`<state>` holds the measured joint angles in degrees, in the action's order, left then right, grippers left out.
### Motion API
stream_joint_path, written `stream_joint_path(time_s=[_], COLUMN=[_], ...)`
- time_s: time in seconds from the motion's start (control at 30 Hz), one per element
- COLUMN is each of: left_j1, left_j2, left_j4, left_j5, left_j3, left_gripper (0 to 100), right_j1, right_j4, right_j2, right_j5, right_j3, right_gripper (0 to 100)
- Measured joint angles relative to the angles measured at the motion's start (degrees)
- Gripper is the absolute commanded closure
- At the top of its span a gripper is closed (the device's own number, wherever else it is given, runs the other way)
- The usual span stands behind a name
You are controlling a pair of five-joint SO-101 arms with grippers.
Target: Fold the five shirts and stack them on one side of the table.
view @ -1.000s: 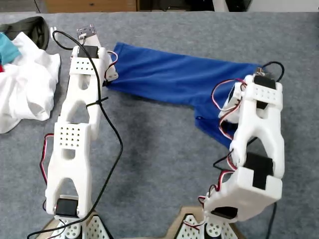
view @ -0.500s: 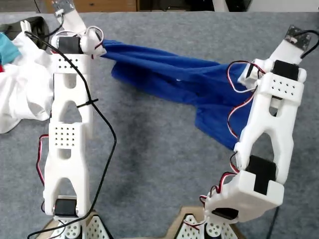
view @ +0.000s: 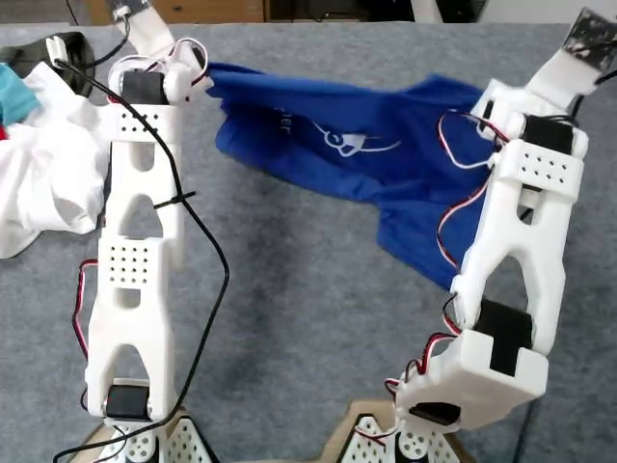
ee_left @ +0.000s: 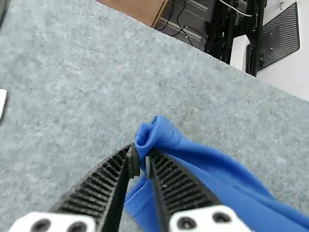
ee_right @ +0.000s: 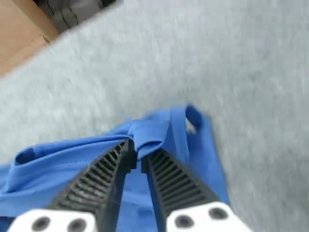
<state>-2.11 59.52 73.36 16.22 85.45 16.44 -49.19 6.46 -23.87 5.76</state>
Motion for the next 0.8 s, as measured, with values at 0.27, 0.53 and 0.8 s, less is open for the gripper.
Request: stream_joint_path(time_s=[0.27, 0.53, 0.8], left_j1=[0.0, -0.97, -1.05], left_j2=[-3.6, -17.14, -31.12], left_j4=[4.31, 11.34, 20.92], left_j5=[0.0, 0.0, 0.0], left_j3=[6.86, 6.95, 7.47], left_gripper=[98, 98, 98], right_j1=[-0.09, -0.09, 0.0], right_j4=[0.97, 0.97, 0.88], right_j2=[-10.37, -23.56, -35.34], right_j5=[-4.13, -4.48, -4.48], right_j3=[4.13, 4.22, 4.22], right_gripper=[99.4, 99.4, 99.4])
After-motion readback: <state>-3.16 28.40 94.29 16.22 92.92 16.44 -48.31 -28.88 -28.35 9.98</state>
